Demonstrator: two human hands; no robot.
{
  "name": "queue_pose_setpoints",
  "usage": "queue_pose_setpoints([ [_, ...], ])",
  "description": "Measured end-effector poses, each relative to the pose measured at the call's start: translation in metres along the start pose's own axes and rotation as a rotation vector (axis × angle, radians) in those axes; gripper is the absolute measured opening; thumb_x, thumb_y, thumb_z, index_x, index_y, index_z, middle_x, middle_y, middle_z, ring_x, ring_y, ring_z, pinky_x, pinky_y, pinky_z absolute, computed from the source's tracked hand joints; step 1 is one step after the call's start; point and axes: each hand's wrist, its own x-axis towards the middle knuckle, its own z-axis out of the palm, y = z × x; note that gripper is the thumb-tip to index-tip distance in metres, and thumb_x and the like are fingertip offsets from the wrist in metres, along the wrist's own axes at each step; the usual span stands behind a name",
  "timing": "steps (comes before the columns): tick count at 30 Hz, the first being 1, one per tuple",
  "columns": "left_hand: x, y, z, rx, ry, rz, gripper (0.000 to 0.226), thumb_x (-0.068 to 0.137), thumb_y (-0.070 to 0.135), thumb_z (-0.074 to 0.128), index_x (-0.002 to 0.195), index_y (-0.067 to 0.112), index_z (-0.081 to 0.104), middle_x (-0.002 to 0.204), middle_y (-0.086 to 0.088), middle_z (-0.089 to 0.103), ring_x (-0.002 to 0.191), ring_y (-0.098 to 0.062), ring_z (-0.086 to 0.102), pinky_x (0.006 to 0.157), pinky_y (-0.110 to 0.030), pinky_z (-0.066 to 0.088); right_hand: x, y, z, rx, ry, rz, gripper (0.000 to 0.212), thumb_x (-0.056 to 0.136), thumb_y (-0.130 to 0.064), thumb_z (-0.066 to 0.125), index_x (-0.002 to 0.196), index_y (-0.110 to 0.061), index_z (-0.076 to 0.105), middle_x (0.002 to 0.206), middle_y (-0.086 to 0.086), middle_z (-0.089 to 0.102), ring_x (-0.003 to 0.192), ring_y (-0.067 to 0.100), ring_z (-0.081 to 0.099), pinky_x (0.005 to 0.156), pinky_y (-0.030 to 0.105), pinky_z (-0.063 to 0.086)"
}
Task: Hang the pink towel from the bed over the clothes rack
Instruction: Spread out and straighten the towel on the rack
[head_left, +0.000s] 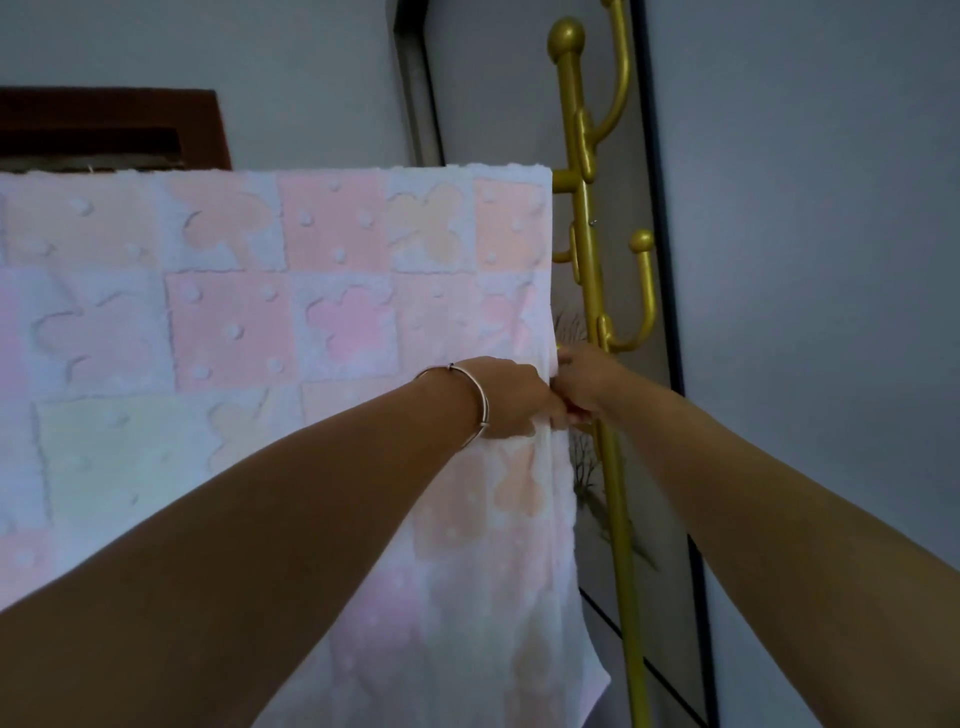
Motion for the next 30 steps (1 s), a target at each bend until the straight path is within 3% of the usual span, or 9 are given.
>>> queue_pose_setpoints([
  [4, 0.006, 0.013, 0.007, 0.075, -0.018, -0.037, 0.040, 0.094, 0.019, 0.046, 0.133, 0.024, 0.044, 0.132, -0.015, 0.053, 0.118, -0.035, 0.052, 0.099, -0.037, 0.042, 0.001, 0.013, 0.004, 0.075, 0.025, 0.046, 0.012, 0.084, 0.006, 0.055, 0.086, 0.003, 0.066, 0.070, 0.018, 0.063, 0.054, 0.026, 0.060, 0.052, 0.031, 0.053],
  [7, 0.010, 0.015, 0.011, 0.157, -0.018, -0.070, 0.035, 0.096, 0.019, 0.040, 0.131, 0.018, 0.046, 0.132, -0.016, 0.052, 0.119, -0.035, 0.051, 0.097, -0.039, 0.042, 0.003, 0.023, 0.008, 0.127, 0.033, 0.086, 0.016, 0.084, 0.007, 0.060, 0.071, -0.002, 0.059, 0.051, 0.012, 0.063, 0.034, 0.018, 0.060, 0.041, 0.026, 0.055],
  [10, 0.011, 0.011, 0.009, 0.134, 0.044, -0.089, 0.032, 0.095, 0.014, 0.043, 0.126, 0.016, 0.049, 0.127, -0.017, 0.053, 0.116, -0.037, 0.053, 0.092, -0.041, 0.044, 0.000, 0.036, 0.010, 0.174, -0.029, 0.142, 0.010, 0.084, 0.000, 0.066, 0.084, -0.001, 0.056, 0.069, 0.016, 0.063, 0.030, 0.015, 0.060, 0.043, 0.028, 0.056],
  [15, 0.015, 0.005, 0.006, 0.091, 0.243, -0.145, 0.032, 0.093, 0.006, 0.039, 0.124, 0.013, 0.047, 0.116, -0.021, 0.057, 0.105, -0.039, 0.057, 0.080, -0.038, 0.044, -0.009, 0.057, 0.021, 0.102, -0.103, 0.230, 0.033, 0.087, -0.004, 0.063, 0.117, 0.002, 0.054, 0.096, 0.023, 0.067, 0.047, 0.020, 0.065, 0.043, 0.026, 0.058],
  [21, 0.026, 0.007, 0.007, 0.080, 0.330, -0.196, 0.041, 0.092, 0.000, 0.035, 0.132, 0.007, 0.042, 0.119, -0.024, 0.056, 0.107, -0.042, 0.057, 0.086, -0.045, 0.048, -0.020, 0.070, 0.022, 0.058, -0.139, 0.286, 0.029, 0.088, -0.005, 0.061, 0.116, 0.004, 0.058, 0.087, 0.023, 0.071, 0.036, 0.016, 0.062, 0.038, 0.023, 0.055],
  [24, 0.024, 0.011, 0.008, 0.048, 0.357, -0.211, 0.041, 0.091, -0.003, 0.036, 0.130, 0.005, 0.042, 0.119, -0.023, 0.057, 0.106, -0.042, 0.057, 0.086, -0.045, 0.048, -0.027, 0.072, 0.021, 0.049, -0.138, 0.294, 0.023, 0.088, -0.004, 0.061, 0.110, 0.004, 0.058, 0.097, 0.025, 0.070, 0.029, 0.014, 0.060, 0.036, 0.022, 0.054],
  [27, 0.019, 0.010, 0.010, -0.022, 0.365, -0.208, 0.039, 0.088, -0.005, 0.039, 0.126, 0.003, 0.043, 0.120, -0.021, 0.054, 0.105, -0.041, 0.057, 0.086, -0.046, 0.047, -0.034, 0.075, 0.024, 0.026, -0.142, 0.310, 0.028, 0.088, -0.003, 0.061, 0.115, 0.003, 0.056, 0.106, 0.028, 0.068, 0.036, 0.017, 0.062, 0.035, 0.023, 0.054],
  [30, 0.005, 0.008, 0.013, -0.100, 0.345, -0.151, 0.053, 0.086, -0.006, 0.043, 0.136, 0.011, 0.036, 0.124, -0.018, 0.052, 0.110, -0.037, 0.055, 0.092, -0.046, 0.047, -0.044, 0.069, 0.028, -0.008, -0.122, 0.312, 0.025, 0.093, -0.003, 0.052, 0.117, 0.006, 0.055, 0.102, 0.028, 0.069, 0.046, 0.022, 0.061, 0.033, 0.023, 0.052],
])
